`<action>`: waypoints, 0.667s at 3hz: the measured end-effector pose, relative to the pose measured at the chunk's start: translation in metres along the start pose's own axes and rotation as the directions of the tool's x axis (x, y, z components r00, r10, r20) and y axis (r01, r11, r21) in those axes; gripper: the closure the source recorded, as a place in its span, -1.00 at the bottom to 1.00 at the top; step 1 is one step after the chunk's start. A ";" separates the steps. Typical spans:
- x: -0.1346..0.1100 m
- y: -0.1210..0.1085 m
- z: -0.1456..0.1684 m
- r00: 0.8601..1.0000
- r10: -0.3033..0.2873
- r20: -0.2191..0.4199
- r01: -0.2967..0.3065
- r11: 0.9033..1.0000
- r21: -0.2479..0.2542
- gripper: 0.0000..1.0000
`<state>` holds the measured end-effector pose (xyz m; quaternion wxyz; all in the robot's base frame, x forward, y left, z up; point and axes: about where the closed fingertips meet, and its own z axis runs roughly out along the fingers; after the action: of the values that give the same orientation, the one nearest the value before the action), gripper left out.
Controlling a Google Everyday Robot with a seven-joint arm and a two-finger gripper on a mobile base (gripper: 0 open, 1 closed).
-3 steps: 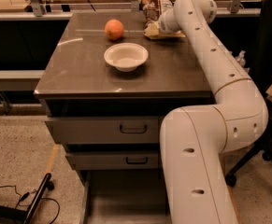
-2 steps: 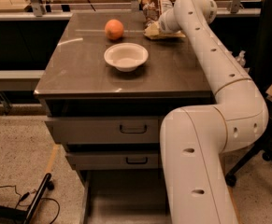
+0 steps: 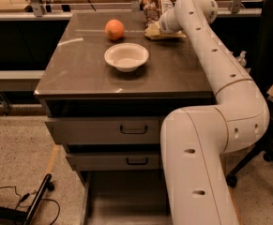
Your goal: Place brown chip bag into bottom drawer
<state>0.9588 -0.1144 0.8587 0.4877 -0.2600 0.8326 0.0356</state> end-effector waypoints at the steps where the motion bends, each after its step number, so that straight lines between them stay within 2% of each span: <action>1: -0.025 -0.025 -0.045 0.998 0.005 0.056 -0.006 1.000 0.018 1.00; 2: -0.048 -0.054 -0.095 0.994 0.007 0.114 -0.013 0.998 0.057 1.00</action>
Offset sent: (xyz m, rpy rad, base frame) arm -0.0770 -0.1034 0.1686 0.0569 -0.2163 -0.0745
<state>0.9272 -0.1716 0.9584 0.5413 -0.2394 0.8055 0.0288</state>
